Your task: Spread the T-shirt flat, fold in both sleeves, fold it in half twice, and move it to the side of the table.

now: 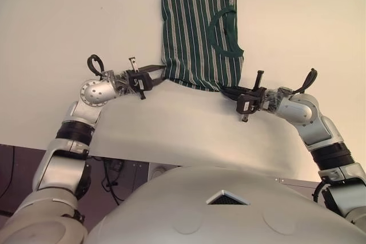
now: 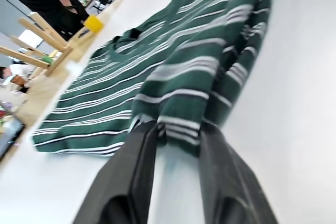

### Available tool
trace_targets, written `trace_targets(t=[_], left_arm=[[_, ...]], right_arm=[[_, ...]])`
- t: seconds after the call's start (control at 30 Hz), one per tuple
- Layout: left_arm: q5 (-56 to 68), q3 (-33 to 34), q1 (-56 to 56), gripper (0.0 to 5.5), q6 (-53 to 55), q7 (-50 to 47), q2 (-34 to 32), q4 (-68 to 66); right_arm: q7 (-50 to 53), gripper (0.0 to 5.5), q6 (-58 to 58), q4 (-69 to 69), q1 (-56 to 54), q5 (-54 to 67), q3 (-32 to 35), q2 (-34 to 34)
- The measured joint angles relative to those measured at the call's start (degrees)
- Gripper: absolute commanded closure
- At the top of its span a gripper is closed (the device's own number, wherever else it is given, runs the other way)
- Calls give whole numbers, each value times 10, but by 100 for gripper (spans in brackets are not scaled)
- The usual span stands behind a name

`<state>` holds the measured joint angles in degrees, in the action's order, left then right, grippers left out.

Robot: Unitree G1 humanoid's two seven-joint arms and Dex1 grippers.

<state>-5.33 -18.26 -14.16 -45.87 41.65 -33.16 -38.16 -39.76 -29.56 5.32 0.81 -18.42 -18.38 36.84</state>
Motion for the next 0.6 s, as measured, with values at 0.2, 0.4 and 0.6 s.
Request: trace_targets(t=[0.2, 0.4, 0.6], left_arm=[[-4, -13, -77, 549, -111, -51, 10, -172], [9, -17, -83, 549, -159, -1, -9, -190], [168, 8, 7, 448, -9, 169, -144, 87]], right_arm=[[0, 550, 0, 18, -14, 4, -2, 0], [4, 550, 5, 29, -24, 6, 0, 0], [20, 550, 17, 21, -14, 11, 11, 1]])
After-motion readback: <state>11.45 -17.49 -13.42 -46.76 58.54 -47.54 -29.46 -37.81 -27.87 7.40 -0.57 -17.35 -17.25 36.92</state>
